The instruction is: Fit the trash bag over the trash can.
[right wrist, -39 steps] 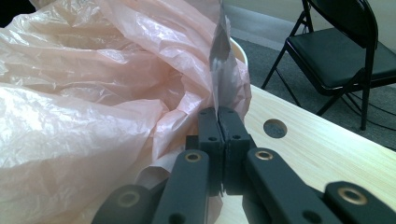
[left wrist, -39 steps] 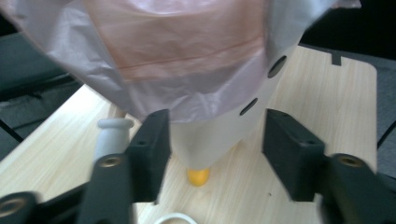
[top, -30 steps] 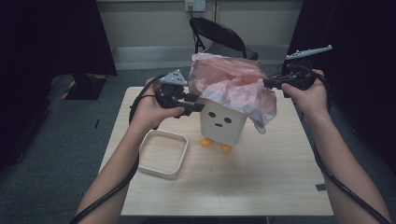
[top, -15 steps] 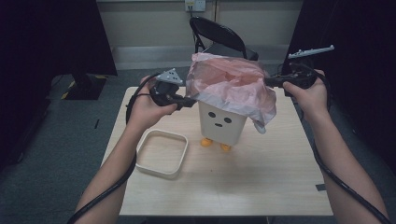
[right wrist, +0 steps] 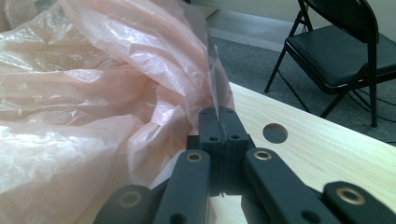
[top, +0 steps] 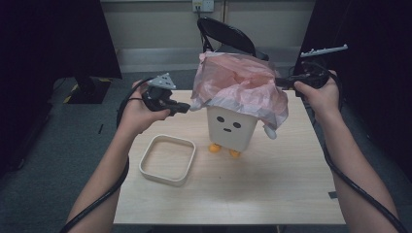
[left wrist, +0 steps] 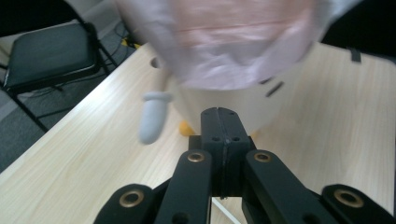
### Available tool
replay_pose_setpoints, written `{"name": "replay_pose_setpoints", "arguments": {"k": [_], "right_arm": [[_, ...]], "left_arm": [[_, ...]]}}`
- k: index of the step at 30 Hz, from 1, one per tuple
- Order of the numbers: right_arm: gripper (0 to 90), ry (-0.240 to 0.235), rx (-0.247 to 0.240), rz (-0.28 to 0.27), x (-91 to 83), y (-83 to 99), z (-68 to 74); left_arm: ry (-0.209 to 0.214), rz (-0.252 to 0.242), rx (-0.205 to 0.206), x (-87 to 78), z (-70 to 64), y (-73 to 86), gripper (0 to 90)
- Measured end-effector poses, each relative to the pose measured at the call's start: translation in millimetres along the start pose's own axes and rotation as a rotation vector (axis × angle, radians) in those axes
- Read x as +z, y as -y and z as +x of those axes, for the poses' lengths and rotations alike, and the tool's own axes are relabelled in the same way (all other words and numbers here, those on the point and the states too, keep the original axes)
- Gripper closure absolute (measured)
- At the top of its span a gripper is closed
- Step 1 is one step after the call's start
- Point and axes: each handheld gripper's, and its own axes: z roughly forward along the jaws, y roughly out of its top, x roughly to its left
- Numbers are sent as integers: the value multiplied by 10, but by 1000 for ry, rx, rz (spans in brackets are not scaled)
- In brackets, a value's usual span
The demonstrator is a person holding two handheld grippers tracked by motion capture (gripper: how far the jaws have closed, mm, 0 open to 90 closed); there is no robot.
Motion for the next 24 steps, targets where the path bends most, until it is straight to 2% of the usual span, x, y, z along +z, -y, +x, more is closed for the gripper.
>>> {"name": "replay_pose_setpoints", "arguments": {"k": [2, 5, 6, 7, 9, 11, 13, 14, 16, 17, 18, 19, 20, 21, 24], "right_arm": [[900, 2, -5, 8, -2, -1, 23], [900, 2, -11, 18, -11, 2, 51], [900, 2, -12, 19, -13, 4, 57], [899, 3, -11, 22, -15, 6, 63], [899, 2, -10, 24, -17, 15, 77], [898, 1, -11, 29, -18, 27, 87], [899, -3, -12, 30, -28, 36, 92], [899, -1, -13, 33, -33, 41, 93], [898, -7, -12, 35, -39, 47, 88], [898, -8, -11, 36, -40, 48, 87], [898, -11, -8, 38, -39, 49, 86], [899, -11, -10, 39, -36, 47, 85], [899, -12, -11, 40, -33, 46, 85], [898, -11, -11, 42, -28, 43, 87], [898, -14, -14, 46, -20, 38, 81]], "left_arm": [[13, -20, -4, 45, -71, -31, 709], [-23, -53, 3, 69, -162, -83, 418], [-34, -63, 5, 76, -184, -104, 367], [-40, -70, 13, 84, -201, -125, 359], [-16, -109, 12, 124, -220, -171, 388], [-4, -127, 39, 163, -240, -215, 473], [17, -145, 16, 175, -256, -266, 519], [37, -151, 8, 179, -263, -284, 580], [46, -167, 14, 186, -290, -325, 627], [67, -156, 7, 188, -293, -350, 710], [75, -166, 8, 196, -291, -364, 741], [85, -152, 6, 198, -291, -373, 824], [95, -96, 2, 203, -281, -393, 900], [108, -84, 3, 213, -277, -398, 900], [150, -51, -29, 191, -244, -420, 900]]}}
